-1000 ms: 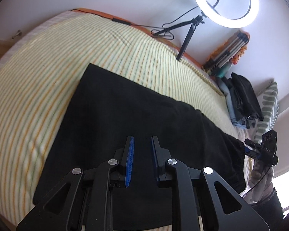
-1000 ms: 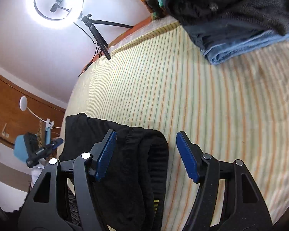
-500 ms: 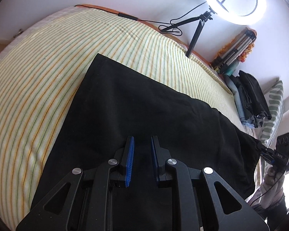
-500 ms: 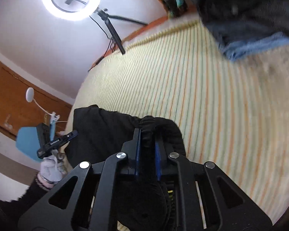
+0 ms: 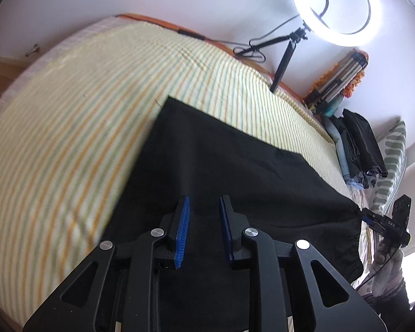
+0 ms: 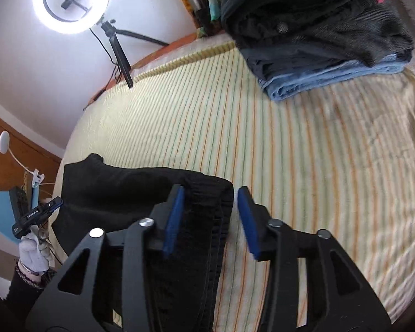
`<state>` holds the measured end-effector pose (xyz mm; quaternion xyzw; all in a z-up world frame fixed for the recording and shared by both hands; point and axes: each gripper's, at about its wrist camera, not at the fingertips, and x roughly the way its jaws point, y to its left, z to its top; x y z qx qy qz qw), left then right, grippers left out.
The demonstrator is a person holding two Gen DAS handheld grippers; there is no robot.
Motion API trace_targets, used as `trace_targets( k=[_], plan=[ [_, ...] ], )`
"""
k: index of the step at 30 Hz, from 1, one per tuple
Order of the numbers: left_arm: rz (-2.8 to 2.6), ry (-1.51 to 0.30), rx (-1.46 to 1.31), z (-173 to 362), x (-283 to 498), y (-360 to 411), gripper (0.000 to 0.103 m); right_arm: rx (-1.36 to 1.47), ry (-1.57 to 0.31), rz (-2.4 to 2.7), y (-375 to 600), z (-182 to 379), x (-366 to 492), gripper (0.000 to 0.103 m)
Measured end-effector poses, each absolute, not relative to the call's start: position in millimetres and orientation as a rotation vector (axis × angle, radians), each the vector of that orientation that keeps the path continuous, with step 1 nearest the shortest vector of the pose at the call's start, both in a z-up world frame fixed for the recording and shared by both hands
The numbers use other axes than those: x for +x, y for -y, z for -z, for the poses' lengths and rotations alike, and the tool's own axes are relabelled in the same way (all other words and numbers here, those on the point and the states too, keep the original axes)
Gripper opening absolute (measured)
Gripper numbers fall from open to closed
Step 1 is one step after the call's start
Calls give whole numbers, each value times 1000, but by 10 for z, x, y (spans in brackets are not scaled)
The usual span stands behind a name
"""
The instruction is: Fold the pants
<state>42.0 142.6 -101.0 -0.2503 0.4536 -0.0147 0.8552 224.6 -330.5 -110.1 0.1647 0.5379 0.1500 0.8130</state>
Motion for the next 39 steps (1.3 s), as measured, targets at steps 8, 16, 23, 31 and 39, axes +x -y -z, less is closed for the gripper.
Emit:
trace_targets(
  k=[8,16,23,31,39],
  plan=[
    [51,-924,-476,864,411,-1402,23,403,-1224,-346,3408,1015,1801,51],
    [71,-990,-506,1147,496,-1335,23,435,-1332,-394,3341,1269,1347,53],
    [70,-998,-501,1168,500,-1292,23,394,-1321,-448,3153,1307,1170,51],
    [80,-1001,-483,1191,493,-1310,23,531,-1303,-541,3204,889,1102,12],
    [79,-1006,-481,1153,451,-1323,23,272,-1445,-397,3112,1127,1145,24]
  ],
)
